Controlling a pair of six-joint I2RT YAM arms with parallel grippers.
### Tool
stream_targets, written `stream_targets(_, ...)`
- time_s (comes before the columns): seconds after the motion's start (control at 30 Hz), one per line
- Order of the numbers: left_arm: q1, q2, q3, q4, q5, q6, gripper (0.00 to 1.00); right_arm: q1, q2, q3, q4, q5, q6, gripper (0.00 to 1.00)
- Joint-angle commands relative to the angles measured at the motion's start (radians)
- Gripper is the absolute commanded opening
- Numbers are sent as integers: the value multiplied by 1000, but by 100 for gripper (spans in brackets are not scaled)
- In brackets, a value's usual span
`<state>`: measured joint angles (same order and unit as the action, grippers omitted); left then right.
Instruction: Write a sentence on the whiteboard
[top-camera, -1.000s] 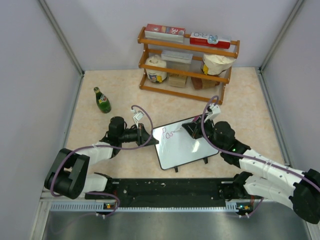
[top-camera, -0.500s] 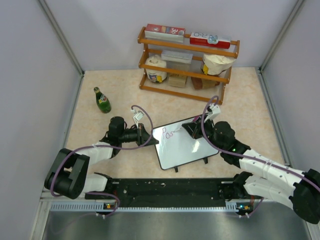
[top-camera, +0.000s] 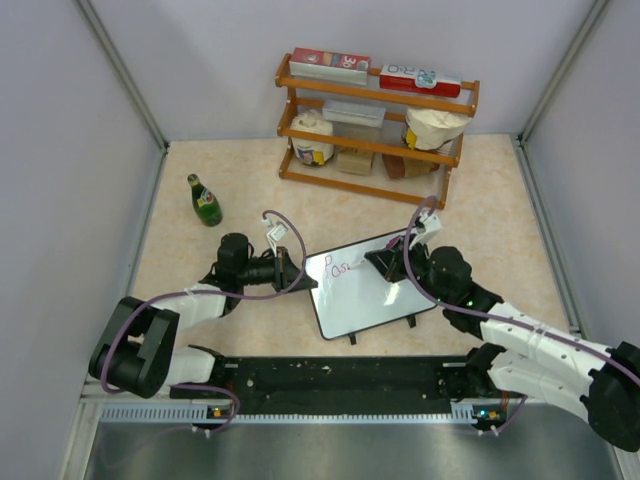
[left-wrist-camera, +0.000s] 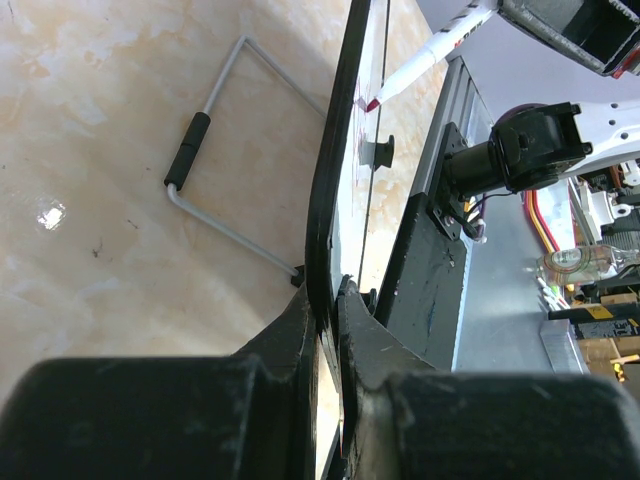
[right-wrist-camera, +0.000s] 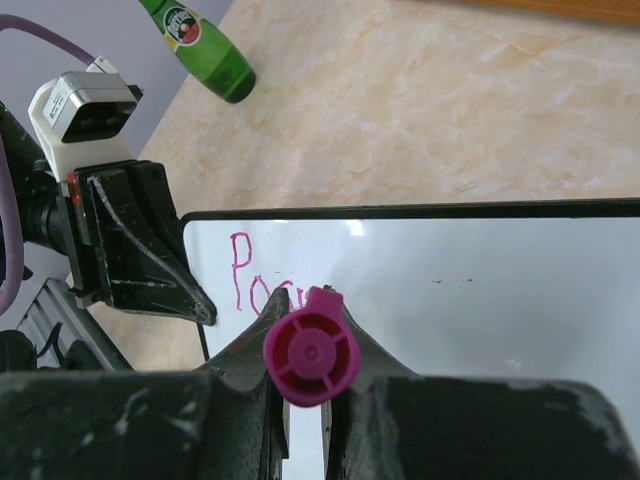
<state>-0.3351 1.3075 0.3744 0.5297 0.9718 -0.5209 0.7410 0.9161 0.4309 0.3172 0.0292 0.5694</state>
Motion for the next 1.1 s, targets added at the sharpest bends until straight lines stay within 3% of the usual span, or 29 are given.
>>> stream_targets(0.0,-5,10,0,-25,-65,91,0,-8,-11,-23,-13,2,-23,0)
stream_targets(0.53,-5,16,3,-25,-62,93,0,-8,-65,54,14,-23,10,0)
stream_targets(1.07,-4,13,1,-23,-62,91,0,-8,35,131,25,6,-22,0)
